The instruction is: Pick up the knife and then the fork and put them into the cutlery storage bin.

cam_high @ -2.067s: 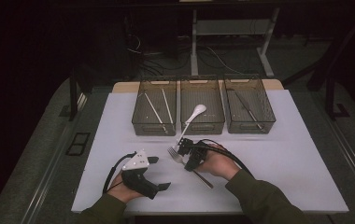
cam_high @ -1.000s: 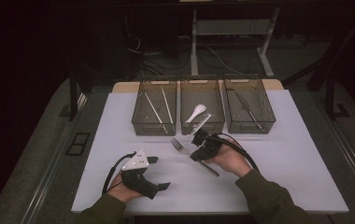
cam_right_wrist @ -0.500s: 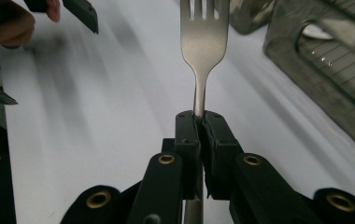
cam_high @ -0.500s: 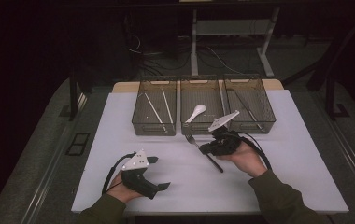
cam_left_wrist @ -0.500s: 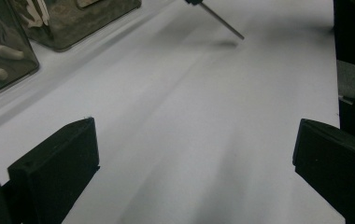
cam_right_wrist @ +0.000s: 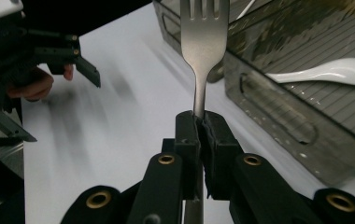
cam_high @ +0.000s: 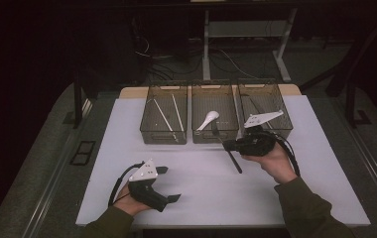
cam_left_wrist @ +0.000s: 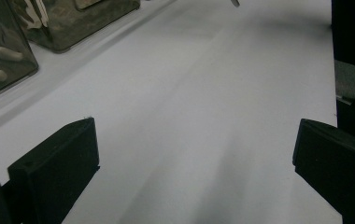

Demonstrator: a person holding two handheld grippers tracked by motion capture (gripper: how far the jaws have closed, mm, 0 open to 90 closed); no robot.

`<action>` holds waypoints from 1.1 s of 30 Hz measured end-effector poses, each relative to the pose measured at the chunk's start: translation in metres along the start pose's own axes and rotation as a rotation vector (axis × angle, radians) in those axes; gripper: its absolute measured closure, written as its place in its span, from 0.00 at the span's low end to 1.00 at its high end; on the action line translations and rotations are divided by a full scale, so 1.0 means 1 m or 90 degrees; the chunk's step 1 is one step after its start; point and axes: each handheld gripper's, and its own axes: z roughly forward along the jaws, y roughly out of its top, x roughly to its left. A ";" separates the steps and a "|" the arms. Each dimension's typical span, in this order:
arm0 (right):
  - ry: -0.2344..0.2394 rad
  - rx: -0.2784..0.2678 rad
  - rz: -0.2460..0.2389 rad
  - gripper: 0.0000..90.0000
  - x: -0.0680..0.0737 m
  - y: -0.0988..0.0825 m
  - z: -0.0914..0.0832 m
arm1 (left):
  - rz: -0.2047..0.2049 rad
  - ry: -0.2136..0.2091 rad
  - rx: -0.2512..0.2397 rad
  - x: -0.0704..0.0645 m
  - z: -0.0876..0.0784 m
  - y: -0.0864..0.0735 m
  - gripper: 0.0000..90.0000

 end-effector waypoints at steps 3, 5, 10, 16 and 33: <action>-0.007 -0.020 0.003 0.94 -0.004 0.001 -0.009 | 0.000 0.000 0.000 0.000 0.000 0.000 0.00; -0.012 -0.034 0.007 0.94 -0.007 0.002 -0.015 | 0.002 0.001 0.000 0.001 0.000 0.000 0.00; -0.034 -0.069 0.015 0.94 -0.016 0.005 -0.034 | 0.001 0.001 0.000 0.001 0.001 0.000 0.00; -0.066 -0.105 0.025 0.94 -0.027 0.008 -0.053 | -0.002 0.001 0.001 0.001 0.000 0.000 0.00; -0.199 -0.155 0.043 0.94 -0.075 0.022 -0.087 | -0.012 0.006 -0.003 0.001 -0.002 -0.002 0.00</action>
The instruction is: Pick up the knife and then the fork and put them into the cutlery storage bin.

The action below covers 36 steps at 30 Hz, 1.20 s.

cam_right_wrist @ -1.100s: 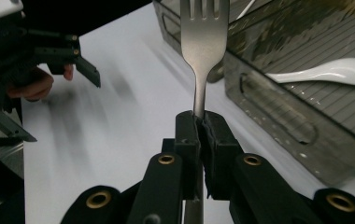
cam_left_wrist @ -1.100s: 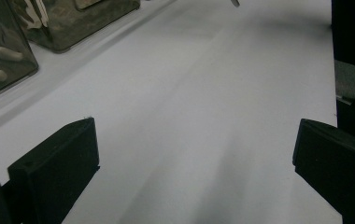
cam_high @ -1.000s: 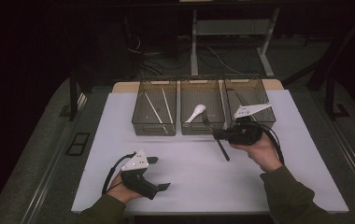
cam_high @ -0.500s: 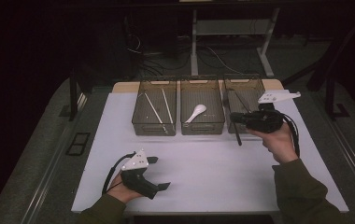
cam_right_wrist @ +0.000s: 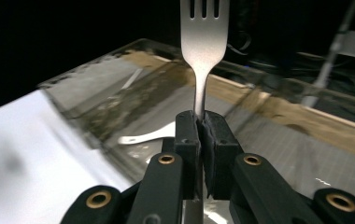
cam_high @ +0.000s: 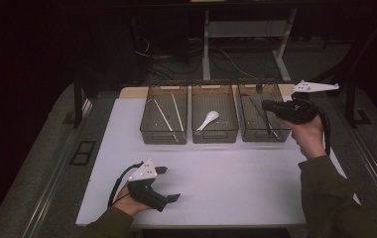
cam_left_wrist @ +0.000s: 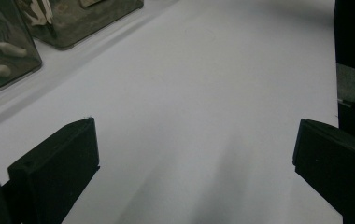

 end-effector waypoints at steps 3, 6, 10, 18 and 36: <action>-0.031 -0.006 0.000 0.94 -0.011 0.004 0.001 | -0.001 0.001 0.000 0.000 0.000 0.000 0.00; -0.060 -0.013 0.007 0.94 -0.020 0.007 0.002 | -0.001 0.000 0.000 0.000 0.000 0.000 0.00; -0.089 -0.012 0.015 0.94 -0.033 0.009 0.007 | -0.001 0.001 0.000 0.000 0.000 0.000 0.00; -0.133 0.046 0.022 0.94 -0.052 0.000 0.021 | -0.003 -0.001 -0.002 0.001 -0.001 0.000 0.00; -0.173 0.178 0.057 0.94 -0.074 -0.029 0.049 | -0.003 -0.003 -0.003 0.000 -0.001 -0.001 0.00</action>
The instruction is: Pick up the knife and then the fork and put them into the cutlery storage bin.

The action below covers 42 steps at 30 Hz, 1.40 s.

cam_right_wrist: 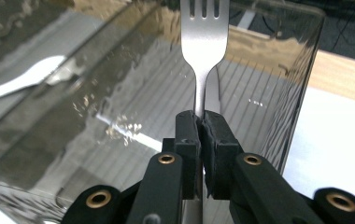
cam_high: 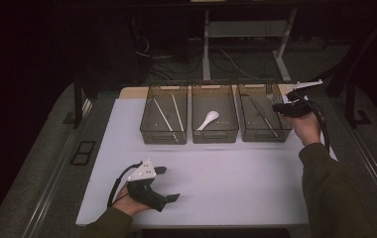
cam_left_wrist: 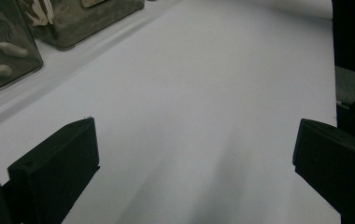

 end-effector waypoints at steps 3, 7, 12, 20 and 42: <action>-0.002 0.017 0.004 0.94 -0.002 -0.003 0.006 | -0.001 0.000 0.000 0.000 0.000 0.000 0.00; -0.004 0.050 -0.001 0.94 -0.004 -0.005 0.012 | -0.001 -0.001 0.001 0.000 0.000 0.000 0.00; -0.008 0.069 -0.003 0.94 -0.003 -0.005 0.018 | -0.001 -0.001 0.001 0.000 0.001 0.000 0.00; -0.001 0.081 0.006 0.78 0.000 -0.003 0.022 | 0.000 -0.001 0.001 0.000 0.001 0.000 0.00; 0.102 -0.048 0.037 0.26 0.006 -0.009 -0.008 | -0.005 -0.001 0.000 0.000 0.001 0.000 0.00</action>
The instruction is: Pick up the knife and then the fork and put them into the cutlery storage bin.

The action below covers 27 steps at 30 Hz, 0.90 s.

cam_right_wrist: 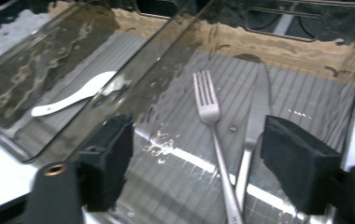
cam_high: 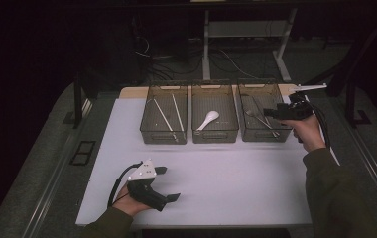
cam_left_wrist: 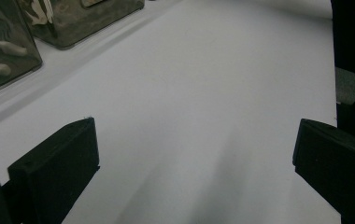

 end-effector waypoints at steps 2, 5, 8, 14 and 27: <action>0.010 -0.005 -0.003 0.22 0.002 -0.003 -0.002 | 0.000 0.000 0.000 0.000 0.000 0.000 0.00; 0.031 -0.013 -0.009 0.20 0.005 -0.008 -0.006 | -0.001 0.001 0.000 0.000 0.000 0.000 0.00; 0.033 -0.025 -0.028 0.20 0.010 -0.013 -0.011 | -0.001 0.001 0.000 0.001 0.000 0.000 0.00; 0.039 -0.045 -0.065 0.18 0.023 -0.020 -0.018 | -0.002 0.003 -0.001 0.002 0.000 0.000 0.00; 0.052 -0.046 -0.124 0.18 0.054 -0.047 -0.033 | -0.005 0.005 -0.002 0.002 0.000 0.000 0.00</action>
